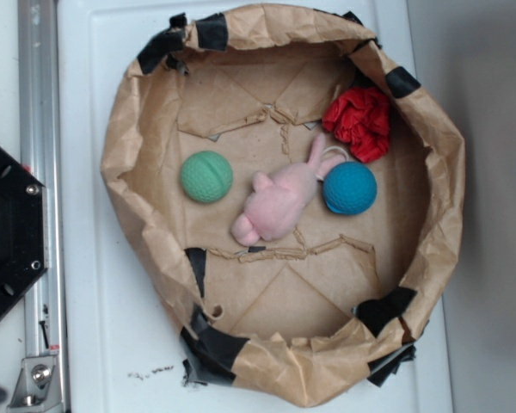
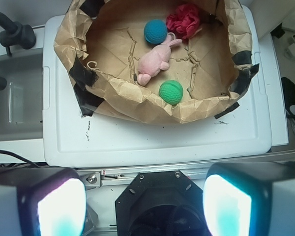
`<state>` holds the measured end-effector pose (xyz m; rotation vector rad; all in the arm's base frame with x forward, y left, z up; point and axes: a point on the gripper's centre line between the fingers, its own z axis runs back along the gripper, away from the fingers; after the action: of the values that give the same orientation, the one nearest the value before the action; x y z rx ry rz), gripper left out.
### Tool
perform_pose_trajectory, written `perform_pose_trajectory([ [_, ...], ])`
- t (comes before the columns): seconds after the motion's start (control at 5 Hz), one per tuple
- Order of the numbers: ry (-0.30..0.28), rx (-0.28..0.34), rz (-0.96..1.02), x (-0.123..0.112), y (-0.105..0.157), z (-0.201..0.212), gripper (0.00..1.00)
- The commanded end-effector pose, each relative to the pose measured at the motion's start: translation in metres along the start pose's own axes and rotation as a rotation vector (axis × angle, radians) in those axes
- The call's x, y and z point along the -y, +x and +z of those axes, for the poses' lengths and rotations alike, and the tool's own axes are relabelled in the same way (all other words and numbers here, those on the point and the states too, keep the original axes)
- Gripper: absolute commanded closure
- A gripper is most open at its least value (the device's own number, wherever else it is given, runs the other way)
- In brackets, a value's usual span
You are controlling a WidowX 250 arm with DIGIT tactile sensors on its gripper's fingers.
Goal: Grab the blue ball.
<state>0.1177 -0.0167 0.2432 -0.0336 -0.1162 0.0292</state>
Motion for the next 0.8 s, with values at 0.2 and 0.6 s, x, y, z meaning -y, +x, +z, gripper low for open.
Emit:
perform_pose_trajectory([
  [0.2, -0.038, 0.1, 0.007, -0.015, 0.036, -0.05, 0.0],
  [0.6, -0.084, 0.125, 0.035, -0.04, 0.098, -0.099, 0.0],
])
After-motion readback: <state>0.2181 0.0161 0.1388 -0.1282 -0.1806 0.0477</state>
